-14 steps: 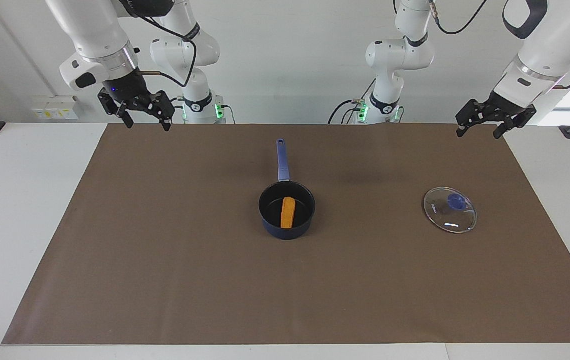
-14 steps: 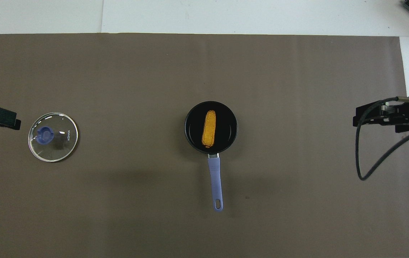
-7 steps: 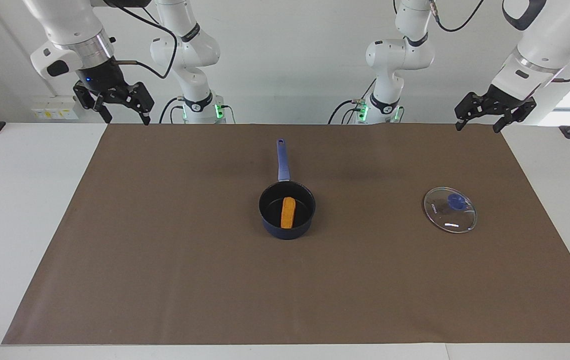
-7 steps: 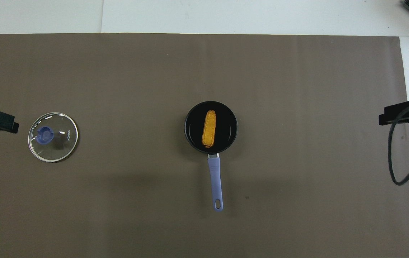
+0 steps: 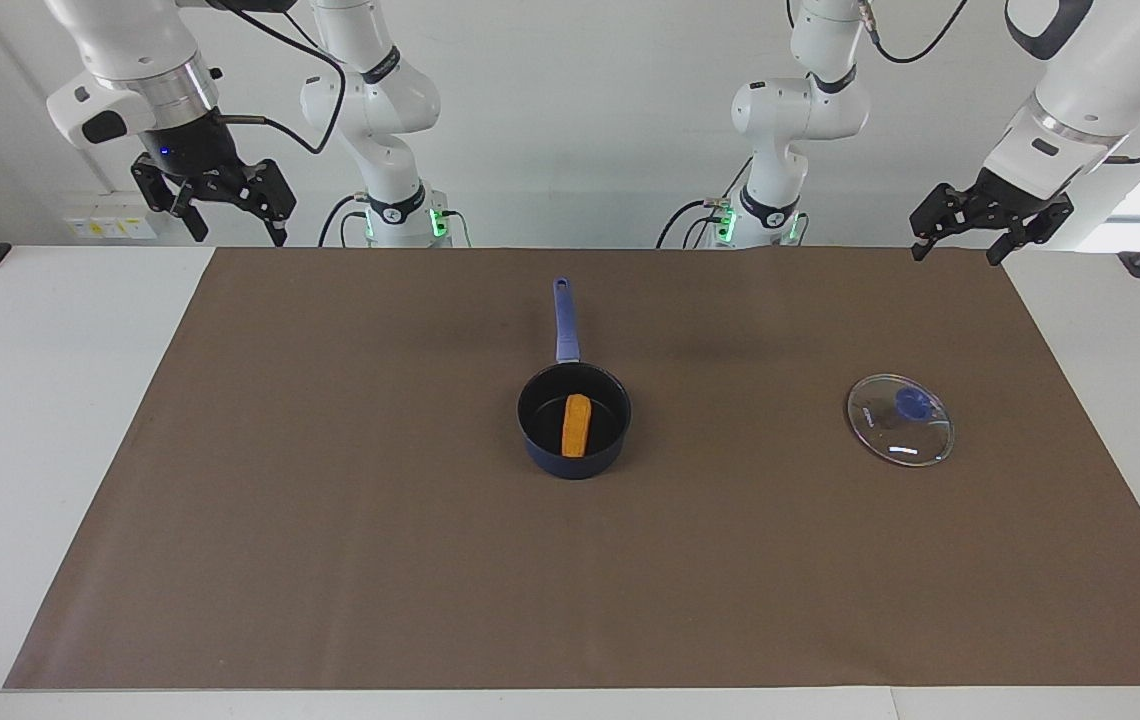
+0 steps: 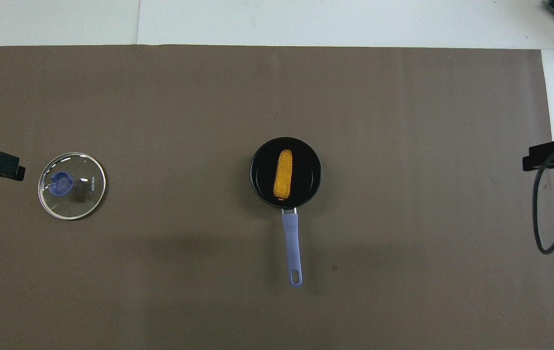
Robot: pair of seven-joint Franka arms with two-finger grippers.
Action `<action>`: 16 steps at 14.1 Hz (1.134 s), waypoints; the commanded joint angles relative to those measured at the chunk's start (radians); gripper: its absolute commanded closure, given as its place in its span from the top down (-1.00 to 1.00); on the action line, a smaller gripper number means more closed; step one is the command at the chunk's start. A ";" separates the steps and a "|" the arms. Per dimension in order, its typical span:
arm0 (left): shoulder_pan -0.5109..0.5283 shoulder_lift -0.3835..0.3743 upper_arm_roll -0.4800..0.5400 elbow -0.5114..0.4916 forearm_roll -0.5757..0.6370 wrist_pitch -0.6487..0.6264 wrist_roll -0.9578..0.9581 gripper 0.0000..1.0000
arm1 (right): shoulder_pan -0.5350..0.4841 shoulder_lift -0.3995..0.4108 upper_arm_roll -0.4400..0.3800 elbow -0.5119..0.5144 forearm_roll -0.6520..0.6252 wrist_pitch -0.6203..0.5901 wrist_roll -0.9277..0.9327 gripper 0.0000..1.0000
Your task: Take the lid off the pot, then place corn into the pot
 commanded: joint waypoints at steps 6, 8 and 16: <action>-0.007 -0.010 0.003 0.003 0.008 -0.015 0.009 1.00 | -0.009 -0.014 0.010 -0.012 0.031 -0.010 0.004 1.00; -0.008 -0.012 0.003 0.001 0.008 -0.015 0.009 1.00 | -0.009 -0.018 0.010 -0.017 0.039 -0.014 0.004 1.00; -0.008 -0.012 0.003 0.000 0.010 -0.015 0.009 1.00 | -0.007 -0.018 0.008 -0.014 0.039 -0.014 0.003 1.00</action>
